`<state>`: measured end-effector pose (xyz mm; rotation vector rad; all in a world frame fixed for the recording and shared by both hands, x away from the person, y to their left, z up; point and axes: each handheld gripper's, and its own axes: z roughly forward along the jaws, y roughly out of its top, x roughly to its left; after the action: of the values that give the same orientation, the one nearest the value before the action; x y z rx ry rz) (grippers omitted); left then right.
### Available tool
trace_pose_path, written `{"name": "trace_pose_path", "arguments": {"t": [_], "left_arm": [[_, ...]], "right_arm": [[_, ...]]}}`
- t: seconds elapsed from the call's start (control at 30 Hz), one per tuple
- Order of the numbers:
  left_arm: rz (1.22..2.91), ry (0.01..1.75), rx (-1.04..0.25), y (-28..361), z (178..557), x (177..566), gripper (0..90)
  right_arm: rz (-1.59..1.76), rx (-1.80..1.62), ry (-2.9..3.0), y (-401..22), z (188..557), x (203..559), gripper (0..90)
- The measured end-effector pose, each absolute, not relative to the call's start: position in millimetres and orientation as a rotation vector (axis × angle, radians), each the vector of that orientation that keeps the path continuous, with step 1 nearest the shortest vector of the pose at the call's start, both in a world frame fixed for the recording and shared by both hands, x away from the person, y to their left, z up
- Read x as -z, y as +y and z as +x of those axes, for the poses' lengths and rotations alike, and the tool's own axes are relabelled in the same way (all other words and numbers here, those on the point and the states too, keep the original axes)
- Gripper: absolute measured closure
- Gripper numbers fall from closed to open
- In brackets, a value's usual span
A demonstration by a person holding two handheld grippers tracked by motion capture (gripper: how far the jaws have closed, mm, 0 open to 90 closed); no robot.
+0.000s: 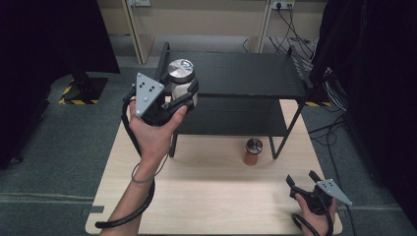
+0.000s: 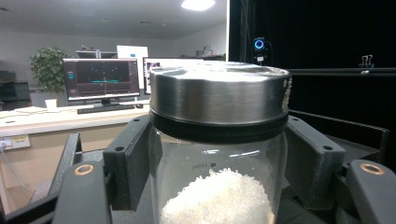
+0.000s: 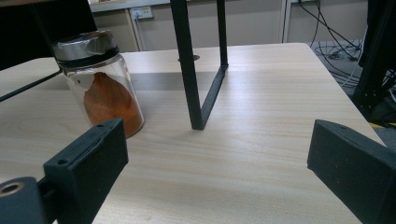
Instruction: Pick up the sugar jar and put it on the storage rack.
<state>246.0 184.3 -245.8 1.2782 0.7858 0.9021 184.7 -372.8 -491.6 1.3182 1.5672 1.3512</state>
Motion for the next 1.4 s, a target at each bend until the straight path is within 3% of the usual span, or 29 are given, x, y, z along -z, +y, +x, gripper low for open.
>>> {"name": "trace_pose_path", "arguments": {"t": [1.4], "left_arm": [[1.278, 0.904, -0.978, 169, 284, 215, 31.0]], "right_arm": [[1.315, -1.355, 1.571, -373, 185, 492, 5.5]]}}
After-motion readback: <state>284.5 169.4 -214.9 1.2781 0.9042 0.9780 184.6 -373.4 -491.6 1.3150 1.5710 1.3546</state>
